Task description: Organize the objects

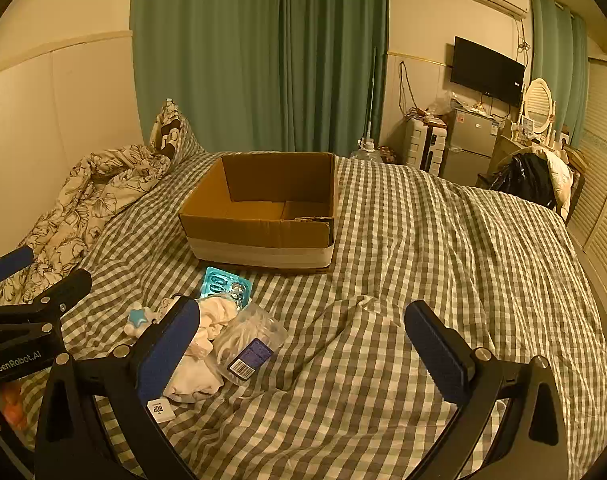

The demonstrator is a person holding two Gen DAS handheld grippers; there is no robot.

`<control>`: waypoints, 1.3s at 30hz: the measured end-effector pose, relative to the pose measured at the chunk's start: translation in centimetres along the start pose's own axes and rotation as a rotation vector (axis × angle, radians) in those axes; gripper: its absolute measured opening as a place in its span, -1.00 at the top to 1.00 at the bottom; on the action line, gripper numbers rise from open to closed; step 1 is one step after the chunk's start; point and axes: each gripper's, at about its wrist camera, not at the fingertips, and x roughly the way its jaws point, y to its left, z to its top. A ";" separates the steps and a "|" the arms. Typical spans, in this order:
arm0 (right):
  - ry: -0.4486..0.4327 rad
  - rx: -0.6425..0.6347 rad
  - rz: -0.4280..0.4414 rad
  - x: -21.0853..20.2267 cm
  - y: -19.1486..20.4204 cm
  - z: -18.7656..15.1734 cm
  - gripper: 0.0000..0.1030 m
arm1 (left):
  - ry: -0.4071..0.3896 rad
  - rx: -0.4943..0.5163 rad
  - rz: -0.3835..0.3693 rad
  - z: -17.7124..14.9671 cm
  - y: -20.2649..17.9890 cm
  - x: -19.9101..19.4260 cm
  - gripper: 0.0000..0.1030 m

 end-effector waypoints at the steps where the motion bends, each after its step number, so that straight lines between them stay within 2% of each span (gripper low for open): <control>1: 0.001 0.001 0.001 0.0 0.0 0.0 -0.99 | 0.000 0.001 0.001 0.0 0.0 0.0 -1.00; 17: 0.002 0.001 0.011 -0.2 0.1 0.0 -0.99 | 0.003 -0.026 -0.002 -0.3 0.4 0.0 -1.00; 39: 0.003 0.000 0.013 -0.2 0.4 -0.3 -0.99 | 0.021 0.001 -0.005 -0.5 0.1 0.3 -1.00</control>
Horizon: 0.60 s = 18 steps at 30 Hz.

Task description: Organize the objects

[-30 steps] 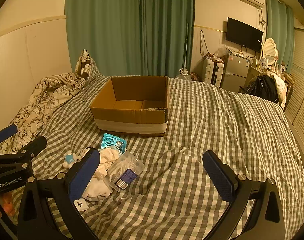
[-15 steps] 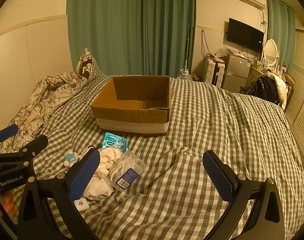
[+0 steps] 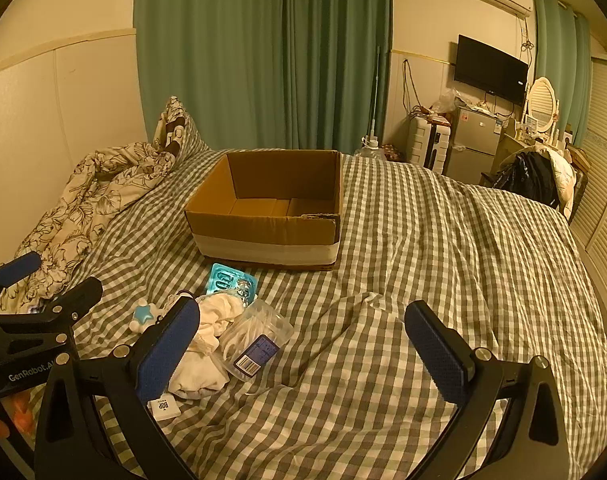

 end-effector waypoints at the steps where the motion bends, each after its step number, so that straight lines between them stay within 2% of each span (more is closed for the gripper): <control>1: 0.000 0.000 0.000 0.0 0.0 0.0 -0.99 | -0.001 0.000 0.000 0.0 0.0 0.0 -1.00; 18: -0.015 0.001 0.034 -1.2 0.4 0.3 -0.99 | -0.008 0.007 -0.009 -0.1 -0.6 -0.6 -1.00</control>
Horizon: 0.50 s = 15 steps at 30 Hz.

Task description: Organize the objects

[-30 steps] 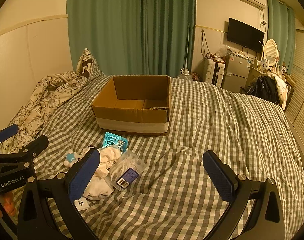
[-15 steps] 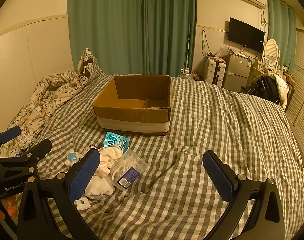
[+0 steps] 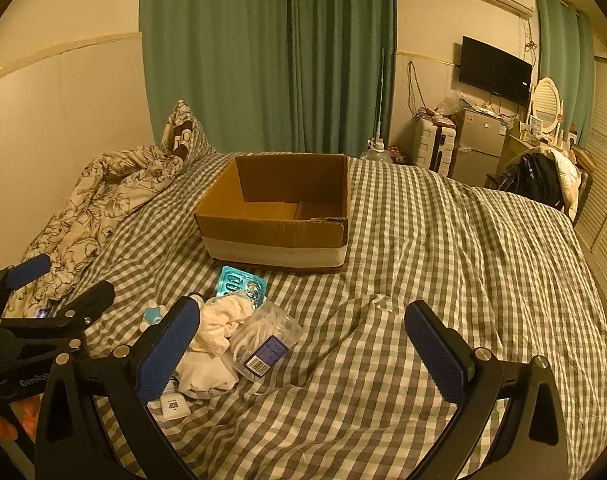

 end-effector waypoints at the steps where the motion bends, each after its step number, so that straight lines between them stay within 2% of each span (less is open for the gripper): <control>1: -0.005 -0.002 0.001 -0.3 0.0 0.1 -0.99 | -0.001 0.000 -0.001 0.1 0.0 -0.1 -1.00; 8: 0.008 0.015 0.013 -3.3 0.6 1.2 -0.99 | -0.040 0.007 -0.011 0.8 0.1 -1.7 -1.00; 13: 0.049 0.050 0.069 -4.4 0.9 1.8 -0.99 | -0.046 0.010 0.013 1.0 0.6 -2.0 -1.00; 15: 0.058 0.028 0.037 -3.7 1.3 1.5 -0.99 | -0.029 0.004 0.018 0.7 0.8 -1.4 -1.00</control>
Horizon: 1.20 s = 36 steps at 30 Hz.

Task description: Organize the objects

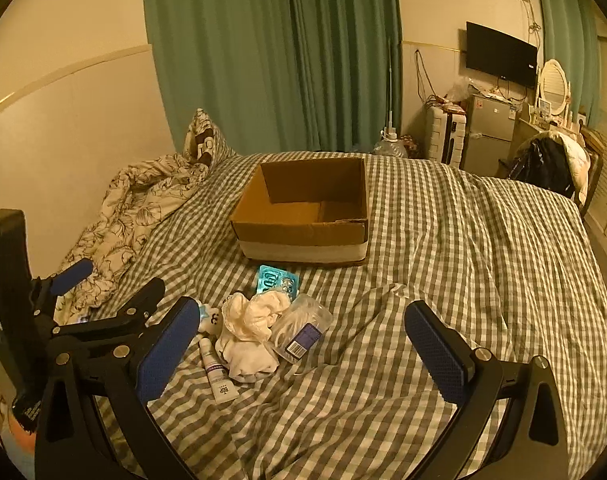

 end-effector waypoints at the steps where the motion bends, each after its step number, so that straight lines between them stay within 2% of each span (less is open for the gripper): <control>1: 0.021 -0.008 -0.021 0.9 0.0 -0.3 -0.99 | 0.013 -0.004 0.000 -0.2 0.0 0.4 -1.00; 4: 0.076 -0.004 -0.033 3.5 -0.3 -1.2 -0.99 | 0.052 -0.005 -0.001 -1.2 0.2 1.7 -0.99; 8: 0.105 -0.052 -0.122 6.4 -0.6 -2.3 -0.99 | 0.111 0.009 0.004 -2.6 0.1 4.0 -0.95; 15: 0.148 -0.090 -0.143 9.9 -1.1 -3.3 -0.99 | 0.224 0.033 -0.015 -5.0 -1.0 7.8 -0.86; 21: 0.202 -0.078 -0.133 12.1 -1.8 -4.1 -0.99 | 0.254 0.047 -0.066 -5.0 -2.9 9.9 -0.86; 26: 0.231 -0.005 -0.096 13.1 -3.7 -4.3 -0.99 | 0.256 0.102 -0.099 -4.4 -5.5 11.8 -0.86; 27: 0.237 0.011 -0.095 13.3 -4.1 -4.2 -0.99 | 0.262 0.113 -0.106 -4.4 -5.9 12.3 -0.80; 29: 0.248 0.040 -0.100 13.7 -4.9 -4.3 -0.99 | 0.290 0.131 -0.122 -4.5 -6.6 13.3 -0.51; 30: 0.253 0.052 -0.100 13.9 -5.2 -4.3 -0.99 | 0.304 0.139 -0.137 -4.6 -6.9 13.8 -0.22; 31: 0.259 0.061 -0.100 14.1 -5.4 -4.4 -0.99 | 0.313 0.144 -0.152 -4.7 -6.9 14.1 0.24; 32: 0.266 0.068 -0.099 14.4 -5.6 -4.4 -0.99 | 0.328 0.148 -0.172 -4.9 -7.1 14.5 0.43; 35: 0.277 0.062 -0.097 14.9 -5.4 -4.5 -0.99 | 0.316 0.128 -0.199 -4.7 -6.7 14.1 0.68; 36: 0.279 0.055 -0.093 15.0 -5.3 -4.6 -0.99 | 0.303 0.109 -0.209 -4.4 -6.1 13.6 0.68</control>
